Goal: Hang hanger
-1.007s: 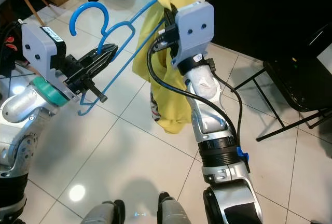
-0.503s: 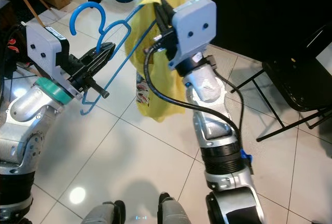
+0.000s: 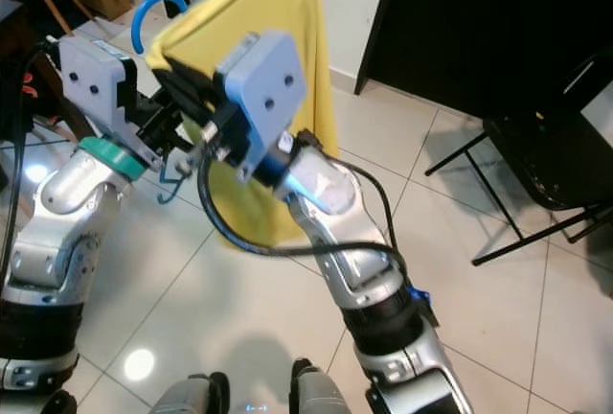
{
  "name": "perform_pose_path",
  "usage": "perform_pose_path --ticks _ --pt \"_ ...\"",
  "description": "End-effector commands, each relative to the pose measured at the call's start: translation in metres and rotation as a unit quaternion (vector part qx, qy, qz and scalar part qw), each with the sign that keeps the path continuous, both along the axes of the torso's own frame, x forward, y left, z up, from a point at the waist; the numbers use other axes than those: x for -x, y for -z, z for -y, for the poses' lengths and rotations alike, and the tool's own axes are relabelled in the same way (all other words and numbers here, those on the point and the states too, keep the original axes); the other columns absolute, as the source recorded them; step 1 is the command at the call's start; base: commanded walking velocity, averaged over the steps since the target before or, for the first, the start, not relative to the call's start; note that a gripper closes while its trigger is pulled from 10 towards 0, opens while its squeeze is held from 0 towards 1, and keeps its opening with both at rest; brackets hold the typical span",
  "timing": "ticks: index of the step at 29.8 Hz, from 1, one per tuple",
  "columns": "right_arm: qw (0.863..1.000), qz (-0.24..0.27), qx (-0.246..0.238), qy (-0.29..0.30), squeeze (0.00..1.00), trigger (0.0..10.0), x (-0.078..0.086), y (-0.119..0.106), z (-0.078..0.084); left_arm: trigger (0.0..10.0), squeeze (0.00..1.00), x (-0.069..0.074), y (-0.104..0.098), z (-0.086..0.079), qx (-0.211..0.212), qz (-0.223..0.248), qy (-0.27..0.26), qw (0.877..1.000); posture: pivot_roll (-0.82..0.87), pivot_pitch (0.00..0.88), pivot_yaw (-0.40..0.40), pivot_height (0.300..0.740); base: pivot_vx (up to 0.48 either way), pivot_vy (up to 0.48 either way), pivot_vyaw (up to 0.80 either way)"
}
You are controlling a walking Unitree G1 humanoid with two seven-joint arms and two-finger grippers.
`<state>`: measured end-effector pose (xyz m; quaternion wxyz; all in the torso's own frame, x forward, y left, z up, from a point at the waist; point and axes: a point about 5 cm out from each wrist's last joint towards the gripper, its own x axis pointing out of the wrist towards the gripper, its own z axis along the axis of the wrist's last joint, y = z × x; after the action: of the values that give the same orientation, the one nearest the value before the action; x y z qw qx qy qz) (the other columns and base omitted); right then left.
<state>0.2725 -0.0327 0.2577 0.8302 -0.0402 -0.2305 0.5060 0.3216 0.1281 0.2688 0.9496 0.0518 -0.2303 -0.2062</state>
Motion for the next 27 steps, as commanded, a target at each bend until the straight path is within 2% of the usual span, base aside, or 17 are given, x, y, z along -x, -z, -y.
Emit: perform_pose_path --ticks 1,3,10,11,12,14,17,18,19,20,22,23,24,27 --pt "1.000 -0.007 0.014 -0.027 0.00 0.0 0.006 0.004 -0.004 10.0 0.00 0.000 -0.005 -0.001 0.007 0.015 -0.009 1.000 0.02 0.095 0.020 0.740 0.000 0.000 0.00" --pt "0.998 -0.046 0.047 0.012 0.00 0.0 -0.004 0.026 0.009 10.0 0.00 -0.001 -0.007 -0.004 0.008 0.020 -0.014 1.000 0.02 0.100 0.021 0.740 0.000 0.000 0.00" --pt "0.995 -0.065 0.065 0.026 0.00 0.0 -0.007 0.038 0.012 10.0 0.00 -0.001 -0.008 -0.003 0.006 0.023 -0.014 1.000 0.03 0.103 0.020 0.740 0.000 0.000 0.00" --pt "0.993 -0.079 0.084 0.000 0.00 0.0 -0.004 0.043 0.011 10.0 0.00 -0.001 -0.008 -0.003 0.006 0.025 -0.014 1.000 0.03 0.104 0.020 0.740 0.000 0.000 0.00" --pt "0.993 -0.079 0.084 0.000 0.00 0.0 -0.004 0.043 0.011 10.0 0.00 -0.001 -0.008 -0.003 0.006 0.025 -0.014 1.000 0.03 0.104 0.020 0.740 0.000 0.000 0.00" --pt "0.989 -0.078 0.113 -0.049 0.00 0.0 0.008 0.048 0.009 10.0 0.00 -0.002 -0.009 -0.002 0.007 0.027 -0.014 1.000 0.03 0.104 0.020 0.740 0.000 0.000 0.00" --pt "0.985 -0.100 0.123 -0.065 0.00 0.0 0.011 0.052 0.008 10.0 0.00 -0.002 -0.010 -0.003 0.008 0.029 -0.015 0.999 0.03 0.104 0.020 0.740 0.000 0.000 0.00" --pt "0.982 -0.089 0.152 -0.073 0.00 0.0 0.014 0.058 0.008 10.0 0.00 -0.002 -0.010 -0.003 0.007 0.029 -0.013 0.999 0.03 0.106 0.020 0.740 0.000 0.000 0.00" --pt "0.982 -0.089 0.152 -0.073 0.00 0.0 0.014 0.058 0.008 10.0 0.00 -0.002 -0.010 -0.003 0.007 0.029 -0.013 0.999 0.03 0.106 0.020 0.740 0.000 0.000 0.00" --pt "0.978 -0.080 0.174 -0.079 0.00 0.0 0.017 0.062 0.009 10.0 0.00 -0.002 -0.010 -0.003 0.006 0.028 -0.013 1.000 0.03 0.107 0.020 0.740 0.000 0.000 0.00" --pt "0.987 -0.057 0.146 -0.023 0.00 0.0 0.005 0.056 0.010 10.0 0.00 0.000 -0.009 -0.002 0.001 0.027 -0.005 1.000 0.03 0.108 0.022 0.740 0.000 0.000 0.00" --pt "0.987 -0.057 0.146 -0.023 0.00 0.0 0.005 0.056 0.010 10.0 0.00 0.000 -0.009 -0.002 0.001 0.027 -0.005 1.000 0.03 0.108 0.022 0.740 0.000 0.000 0.00" --pt "0.992 -0.051 0.115 0.021 0.00 10.0 -0.006 0.047 0.012 10.0 0.00 0.002 -0.008 0.000 -0.004 0.025 0.006 1.000 0.03 0.110 0.023 0.740 0.000 0.000 0.00" --pt "0.992 -0.041 -0.005 0.121 0.00 10.0 -0.030 0.014 0.026 10.0 0.00 0.010 -0.007 0.007 -0.019 0.023 0.050 0.998 0.03 0.112 0.023 0.740 0.000 0.000 0.00"
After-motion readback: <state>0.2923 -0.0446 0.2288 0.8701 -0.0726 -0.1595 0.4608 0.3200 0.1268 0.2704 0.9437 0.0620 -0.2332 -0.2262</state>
